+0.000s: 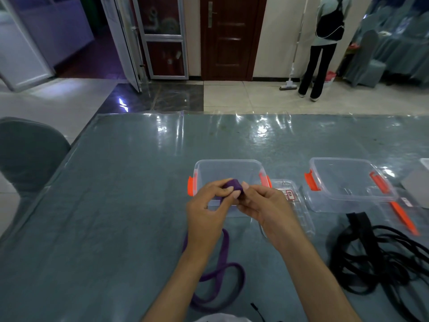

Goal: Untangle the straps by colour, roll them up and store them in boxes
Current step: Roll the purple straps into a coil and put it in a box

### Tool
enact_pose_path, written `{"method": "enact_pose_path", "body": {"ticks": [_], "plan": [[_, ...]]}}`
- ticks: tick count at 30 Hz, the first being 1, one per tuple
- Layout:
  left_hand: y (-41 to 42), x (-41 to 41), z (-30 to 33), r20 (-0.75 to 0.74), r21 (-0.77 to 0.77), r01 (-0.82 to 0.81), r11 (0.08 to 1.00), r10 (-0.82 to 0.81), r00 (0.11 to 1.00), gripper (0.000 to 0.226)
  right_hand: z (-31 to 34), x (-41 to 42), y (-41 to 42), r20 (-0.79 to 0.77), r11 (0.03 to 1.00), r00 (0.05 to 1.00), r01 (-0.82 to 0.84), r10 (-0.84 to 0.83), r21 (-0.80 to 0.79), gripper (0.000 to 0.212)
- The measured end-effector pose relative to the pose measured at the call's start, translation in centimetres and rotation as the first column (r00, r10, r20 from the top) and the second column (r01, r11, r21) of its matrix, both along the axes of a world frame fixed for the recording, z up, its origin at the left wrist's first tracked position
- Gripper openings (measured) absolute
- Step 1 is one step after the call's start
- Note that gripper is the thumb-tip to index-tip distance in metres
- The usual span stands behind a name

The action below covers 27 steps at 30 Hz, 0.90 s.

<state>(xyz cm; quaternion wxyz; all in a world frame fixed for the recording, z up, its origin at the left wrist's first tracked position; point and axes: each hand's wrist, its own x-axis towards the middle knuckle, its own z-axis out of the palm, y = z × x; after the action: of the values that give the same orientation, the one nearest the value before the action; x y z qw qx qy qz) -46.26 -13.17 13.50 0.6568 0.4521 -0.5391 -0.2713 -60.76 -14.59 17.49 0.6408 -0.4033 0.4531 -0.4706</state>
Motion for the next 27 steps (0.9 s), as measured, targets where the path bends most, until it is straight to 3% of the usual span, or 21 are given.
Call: {"method": "enact_pose_path", "body": {"ticks": [6, 10, 16, 20, 24, 27], "plan": [[-0.1, 0.0, -1.3, 0.063, 0.02, 0.037, 0.999, -0.038, 0.997, 0.036, -0.6, -0.2, 0.1, -0.115, 0.999, 0.993, 0.011, -0.006, 0.041, 0.024], [-0.2, 0.6, -1.3, -0.047, 0.02, 0.053, 0.998, -0.052, 0.998, 0.028, -0.6, -0.4, -0.4, -0.205, 0.999, 0.978, 0.014, -0.023, -0.042, 0.018], [-0.5, 1.2, -0.2, -0.162, 0.003, 0.171, 0.985, -0.168, 0.972, 0.026, 0.7, -0.7, -1.2, -0.153, 0.936, 0.987, -0.091, 0.04, -0.34, 0.016], [-0.7, 2.2, 0.9, -0.188, 0.095, 0.308, 0.946, -0.287, 0.939, 0.025, 1.2, -1.4, -1.6, -0.19, 0.907, 0.982, -0.092, 0.014, -0.41, 0.016], [-1.5, 3.5, 2.7, -0.179, 0.13, 0.428, 0.894, -0.403, 0.897, 0.029, 1.0, -1.4, -1.6, -0.119, 0.897, 0.993, -0.067, 0.016, -0.436, 0.014], [-1.9, 3.5, 3.8, -0.194, 0.097, 0.327, 0.94, -0.304, 0.933, 0.029, 1.1, -0.6, -1.4, -0.002, 0.908, 1.0, 0.023, -0.026, -0.418, 0.014]]}}
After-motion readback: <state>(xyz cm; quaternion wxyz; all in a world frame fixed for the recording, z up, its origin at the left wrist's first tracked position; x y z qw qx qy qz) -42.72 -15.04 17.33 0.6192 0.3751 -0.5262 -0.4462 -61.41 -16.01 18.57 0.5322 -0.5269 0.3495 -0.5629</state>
